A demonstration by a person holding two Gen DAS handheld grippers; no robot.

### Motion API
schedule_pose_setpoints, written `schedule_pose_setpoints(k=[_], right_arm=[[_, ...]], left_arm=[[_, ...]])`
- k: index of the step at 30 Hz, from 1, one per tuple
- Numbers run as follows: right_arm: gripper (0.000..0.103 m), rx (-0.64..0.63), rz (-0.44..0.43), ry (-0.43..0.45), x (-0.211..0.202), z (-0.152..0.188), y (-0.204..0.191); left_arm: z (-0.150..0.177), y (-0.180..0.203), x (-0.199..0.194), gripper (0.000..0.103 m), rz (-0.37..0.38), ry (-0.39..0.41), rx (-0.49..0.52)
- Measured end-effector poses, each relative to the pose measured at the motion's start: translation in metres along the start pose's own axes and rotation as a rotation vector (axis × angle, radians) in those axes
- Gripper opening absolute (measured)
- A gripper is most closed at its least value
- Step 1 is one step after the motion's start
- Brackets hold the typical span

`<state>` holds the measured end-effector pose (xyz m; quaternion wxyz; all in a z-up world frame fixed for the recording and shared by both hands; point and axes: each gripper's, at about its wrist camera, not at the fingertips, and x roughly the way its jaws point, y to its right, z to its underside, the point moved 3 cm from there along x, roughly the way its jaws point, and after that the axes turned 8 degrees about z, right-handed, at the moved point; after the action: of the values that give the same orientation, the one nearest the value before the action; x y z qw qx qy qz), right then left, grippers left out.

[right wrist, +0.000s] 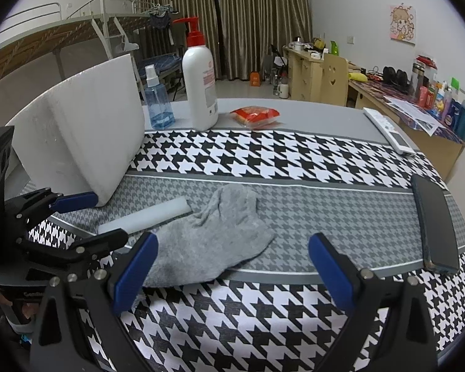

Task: Organize soft objects
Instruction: 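Lower the left tool onto the white foam roller and close it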

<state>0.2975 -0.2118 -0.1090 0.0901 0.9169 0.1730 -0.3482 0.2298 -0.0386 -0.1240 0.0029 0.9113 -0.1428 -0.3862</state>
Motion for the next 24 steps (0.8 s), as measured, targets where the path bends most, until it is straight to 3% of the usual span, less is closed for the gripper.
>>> schedule_pose_setpoints(k=[9,19,24], right_arm=[[0.1,-0.038,0.012,-0.036,0.012,0.008,-0.008],[0.099,-0.087,0.028,-0.079,0.02,0.011,-0.018],[0.099,-0.087,0.036,-0.164,0.038,0.014,-0.021]], left_arm=[[0.003,-0.002,0.017,0.055,0.013,-0.09,-0.005],[0.004,-0.001,0.017,0.055,-0.007,-0.095,0.013],[0.004,-0.001,0.017,0.055,-0.001,-0.095,0.012]])
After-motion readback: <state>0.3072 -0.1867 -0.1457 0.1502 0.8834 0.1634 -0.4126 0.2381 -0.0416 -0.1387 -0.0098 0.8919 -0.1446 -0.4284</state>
